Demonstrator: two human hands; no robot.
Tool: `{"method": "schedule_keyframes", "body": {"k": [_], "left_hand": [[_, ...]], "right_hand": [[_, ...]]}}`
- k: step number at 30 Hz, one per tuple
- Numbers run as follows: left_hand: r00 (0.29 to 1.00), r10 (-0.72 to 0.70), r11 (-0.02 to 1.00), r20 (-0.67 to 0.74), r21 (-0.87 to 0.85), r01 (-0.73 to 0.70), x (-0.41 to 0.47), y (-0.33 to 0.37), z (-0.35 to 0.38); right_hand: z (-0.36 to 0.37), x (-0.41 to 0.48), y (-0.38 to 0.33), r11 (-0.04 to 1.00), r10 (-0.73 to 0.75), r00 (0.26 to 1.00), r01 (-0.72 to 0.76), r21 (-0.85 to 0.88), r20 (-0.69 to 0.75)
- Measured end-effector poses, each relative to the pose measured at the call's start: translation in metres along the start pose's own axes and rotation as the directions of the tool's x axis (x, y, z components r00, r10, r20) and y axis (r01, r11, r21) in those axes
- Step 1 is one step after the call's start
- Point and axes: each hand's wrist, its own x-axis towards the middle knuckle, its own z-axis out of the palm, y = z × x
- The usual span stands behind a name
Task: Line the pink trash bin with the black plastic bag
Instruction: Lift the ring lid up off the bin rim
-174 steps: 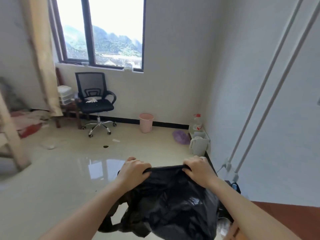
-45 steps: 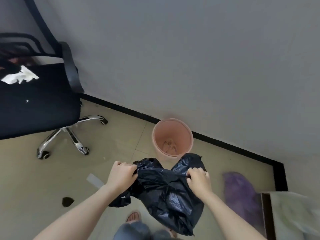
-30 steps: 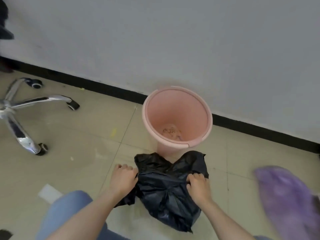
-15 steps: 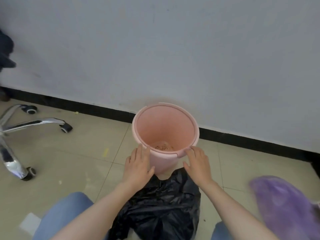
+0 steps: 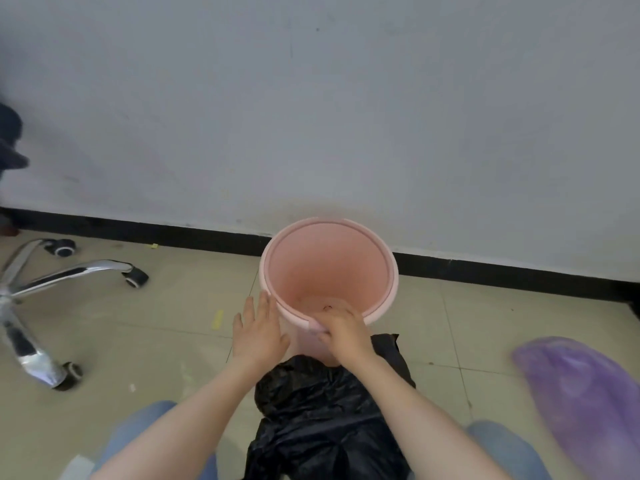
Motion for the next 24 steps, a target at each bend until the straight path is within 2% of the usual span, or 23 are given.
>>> {"method": "schedule_keyframes", "body": {"k": [3,9,21,24], "left_hand": [[0.998,0.063,0.998,-0.030,0.007,-0.063,0.001,-0.005,-0.003],[0.994,0.077,0.997,0.080,-0.022,-0.076,-0.006,-0.002,0.004],[0.990,0.068,0.984,0.124,-0.174,-0.045,-0.017,0.012,0.013],[0.990,0.066,0.990,0.126,-0.133,-0.050,-0.021,0.011,0.014]], "right_hand": [[0.013,0.001,-0.026,0.997,0.032,0.999,-0.034,0.073,0.029],[0.013,-0.011,-0.006,0.997,0.029,1.000,-0.029,0.076,0.000],[-0.018,-0.004,0.006,0.950,0.093,0.970,-0.154,0.270,0.225],[-0.039,-0.002,0.003,0.936,0.079,0.969,-0.153,0.317,0.236]]}}
